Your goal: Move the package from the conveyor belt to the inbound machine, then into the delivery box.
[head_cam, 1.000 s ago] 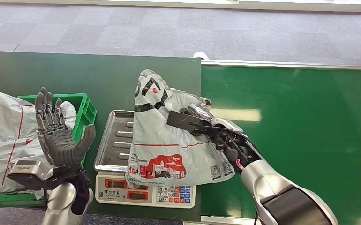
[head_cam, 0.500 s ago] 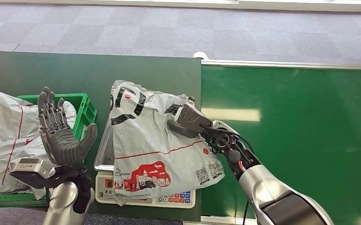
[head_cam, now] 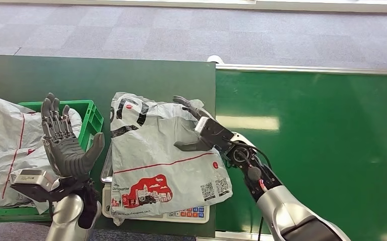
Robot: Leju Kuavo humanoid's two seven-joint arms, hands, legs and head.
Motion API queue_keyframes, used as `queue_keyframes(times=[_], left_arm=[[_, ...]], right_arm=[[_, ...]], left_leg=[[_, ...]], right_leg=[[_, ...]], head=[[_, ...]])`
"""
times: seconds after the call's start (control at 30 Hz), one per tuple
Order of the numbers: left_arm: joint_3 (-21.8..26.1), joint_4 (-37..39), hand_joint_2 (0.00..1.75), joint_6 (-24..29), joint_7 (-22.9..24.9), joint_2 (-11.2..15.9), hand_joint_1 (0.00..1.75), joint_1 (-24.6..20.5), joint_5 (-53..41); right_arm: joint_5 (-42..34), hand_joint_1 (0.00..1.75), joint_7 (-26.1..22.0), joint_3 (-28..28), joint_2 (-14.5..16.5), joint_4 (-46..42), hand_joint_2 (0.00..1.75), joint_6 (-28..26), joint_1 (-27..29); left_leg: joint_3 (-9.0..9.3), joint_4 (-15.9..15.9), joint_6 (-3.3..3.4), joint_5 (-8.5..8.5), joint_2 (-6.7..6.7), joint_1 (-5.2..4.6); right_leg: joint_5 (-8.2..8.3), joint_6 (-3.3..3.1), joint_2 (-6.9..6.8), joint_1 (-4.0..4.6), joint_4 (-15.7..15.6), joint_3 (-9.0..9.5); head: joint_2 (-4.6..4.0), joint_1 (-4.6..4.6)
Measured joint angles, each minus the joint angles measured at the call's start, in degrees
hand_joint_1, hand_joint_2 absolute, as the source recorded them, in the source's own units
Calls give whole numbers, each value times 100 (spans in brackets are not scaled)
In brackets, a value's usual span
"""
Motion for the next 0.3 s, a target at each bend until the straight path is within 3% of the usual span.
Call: queue_keyframes(times=[0.3], left_arm=[[143,-18,175,-394,0,-3,0,100,145]], right_arm=[[-1507,0,64,-160,-369,-1100,175,738,675]], left_leg=[[-1,0,0,-1,-2,0]], right_leg=[[0,0,-1,0,-1,0]], head=[[0,0]])
